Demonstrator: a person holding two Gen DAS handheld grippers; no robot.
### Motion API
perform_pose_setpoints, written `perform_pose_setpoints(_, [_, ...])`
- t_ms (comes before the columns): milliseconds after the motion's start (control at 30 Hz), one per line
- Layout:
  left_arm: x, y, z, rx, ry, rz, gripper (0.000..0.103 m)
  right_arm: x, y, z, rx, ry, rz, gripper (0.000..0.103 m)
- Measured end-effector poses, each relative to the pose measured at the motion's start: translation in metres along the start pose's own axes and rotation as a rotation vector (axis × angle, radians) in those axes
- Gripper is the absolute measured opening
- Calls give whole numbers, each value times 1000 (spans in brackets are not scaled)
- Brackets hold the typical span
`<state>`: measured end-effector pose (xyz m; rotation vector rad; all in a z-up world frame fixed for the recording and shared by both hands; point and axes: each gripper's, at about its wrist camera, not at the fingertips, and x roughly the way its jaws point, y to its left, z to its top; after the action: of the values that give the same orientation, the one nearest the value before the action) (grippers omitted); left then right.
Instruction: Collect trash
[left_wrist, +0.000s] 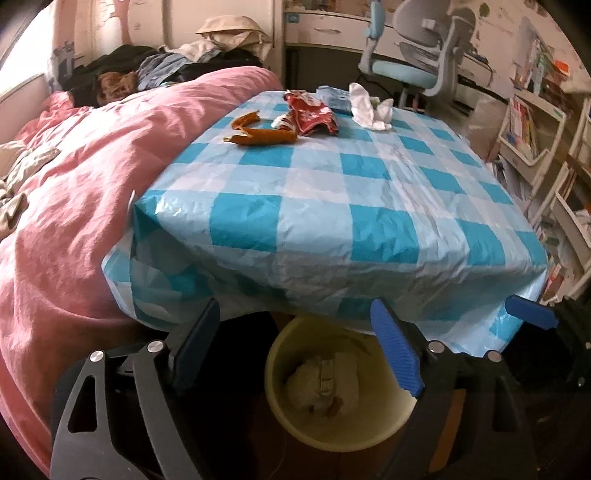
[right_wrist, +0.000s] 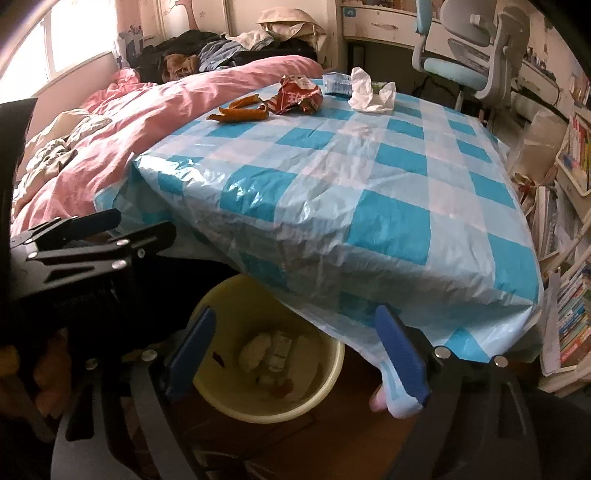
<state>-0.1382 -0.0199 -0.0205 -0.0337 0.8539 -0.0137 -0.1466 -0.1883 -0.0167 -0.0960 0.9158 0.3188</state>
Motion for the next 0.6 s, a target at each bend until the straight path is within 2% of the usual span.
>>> perform_pose_setpoints(333, [1,2,1,-14,-6,3,84,-2,3,1,-14,-33,-33,91])
perform_pose_setpoints(600, [1,5,2,-35,-14,9,86,-4,4,3,-16,-52,-53,92])
